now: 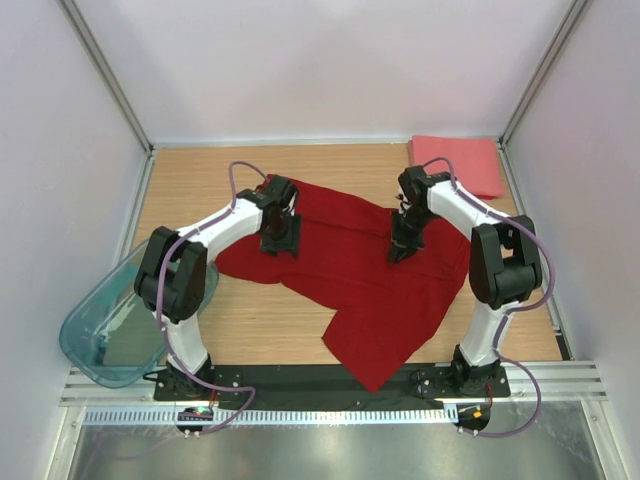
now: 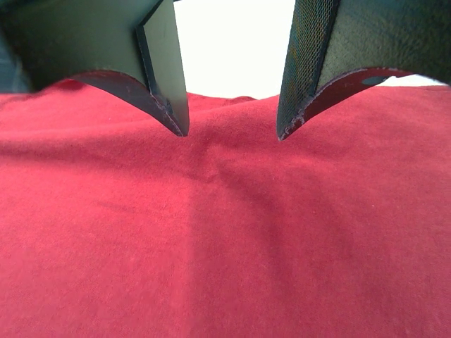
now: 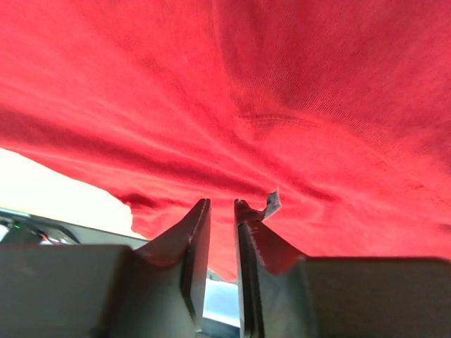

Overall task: Fold and stack the t-shirts
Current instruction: Fold the tshirt

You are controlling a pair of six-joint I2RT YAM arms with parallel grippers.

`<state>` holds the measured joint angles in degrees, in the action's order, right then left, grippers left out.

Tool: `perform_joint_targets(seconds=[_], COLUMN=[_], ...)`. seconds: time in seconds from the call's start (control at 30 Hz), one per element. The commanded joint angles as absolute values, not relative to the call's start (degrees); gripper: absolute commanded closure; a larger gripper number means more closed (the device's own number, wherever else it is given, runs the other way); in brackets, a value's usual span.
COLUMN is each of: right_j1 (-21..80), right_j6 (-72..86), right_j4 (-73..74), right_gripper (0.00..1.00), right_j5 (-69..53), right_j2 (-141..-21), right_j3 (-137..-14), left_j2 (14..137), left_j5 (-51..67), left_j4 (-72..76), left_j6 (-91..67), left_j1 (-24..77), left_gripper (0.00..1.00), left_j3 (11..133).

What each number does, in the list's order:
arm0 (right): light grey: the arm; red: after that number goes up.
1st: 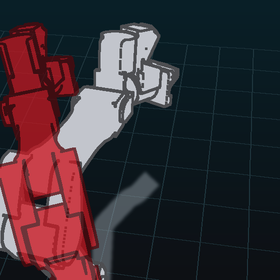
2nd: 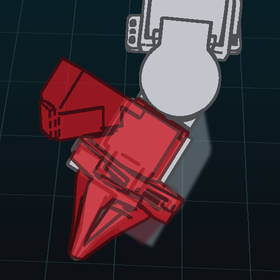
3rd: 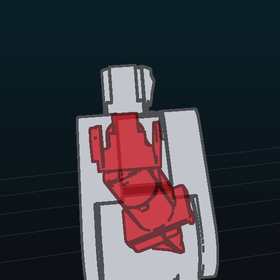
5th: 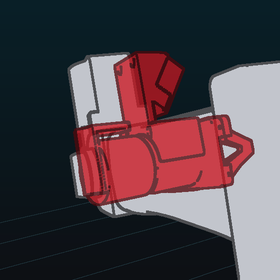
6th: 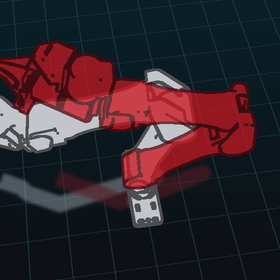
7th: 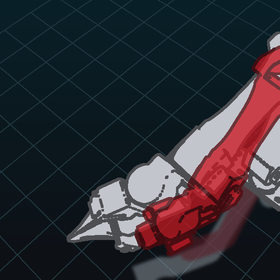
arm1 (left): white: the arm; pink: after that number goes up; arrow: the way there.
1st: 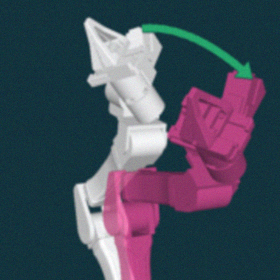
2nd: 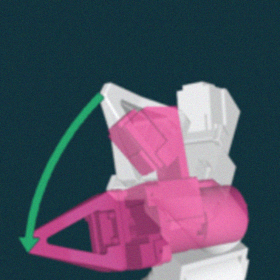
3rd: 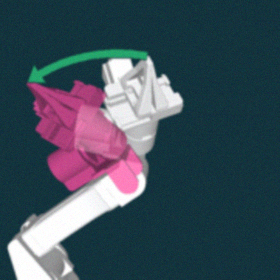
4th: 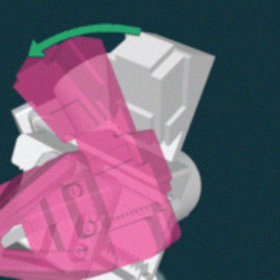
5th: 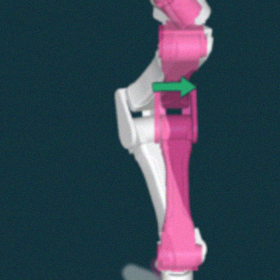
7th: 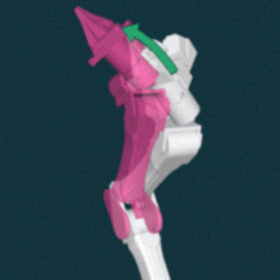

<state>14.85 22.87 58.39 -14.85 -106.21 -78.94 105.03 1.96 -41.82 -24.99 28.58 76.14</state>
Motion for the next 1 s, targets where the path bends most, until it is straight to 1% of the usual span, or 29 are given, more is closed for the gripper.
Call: perform_joint_targets(seconds=[0.0,0.03,0.2,0.37,0.47,0.53,0.77,0.87,0.97], right_j1=[12.75,10.74,3.53,-3.67,-7.37,-8.78,-13.80,-14.59,-14.59], right_j6=[25.48,27.14,32.78,35.33,35.16,34.72,32.26,31.38,31.81], right_j4=[53.19,52.22,43.17,37.09,34.12,31.66,30.15,31.63,34.71], right_gripper=[0.73,0.70,0.64,0.60,0.59,0.59,0.55,0.55,0.55], right_j5=[-14.69,-13.29,-4.58,-0.26,2.36,3.42,2.64,1.85,0.97], right_j2=[-102.66,-101.61,-95.54,-94.31,-94.22,-94.39,-99.05,-101.51,-101.43], right_j3=[-79.28,-79.28,-76.04,-72.61,-70.76,-70.05,-71.63,-73.38,-73.65], left_j2=[103.80,103.89,105.29,107.57,109.16,110.47,116.71,119.17,119.62], left_j5=[1.14,1.23,1.93,3.95,8.08,10.54,12.03,13.53,13.89], left_j4=[-41.75,-41.92,-41.75,-40.09,-37.63,-35.08,-32.08,-31.38,-30.76], left_j6=[-24.52,-24.52,-24.61,-27.41,-31.71,-34.35,-35.94,-36.91,-38.05], left_j1=[28.13,27.78,26.72,23.91,20.93,18.90,14.86,13.54,12.75], left_gripper=[0.46,0.46,0.45,0.45,0.46,0.46,0.46,0.46,0.46], left_j3=[79.10,79.62,84.02,87.71,89.03,89.56,94.92,96.33,95.98])
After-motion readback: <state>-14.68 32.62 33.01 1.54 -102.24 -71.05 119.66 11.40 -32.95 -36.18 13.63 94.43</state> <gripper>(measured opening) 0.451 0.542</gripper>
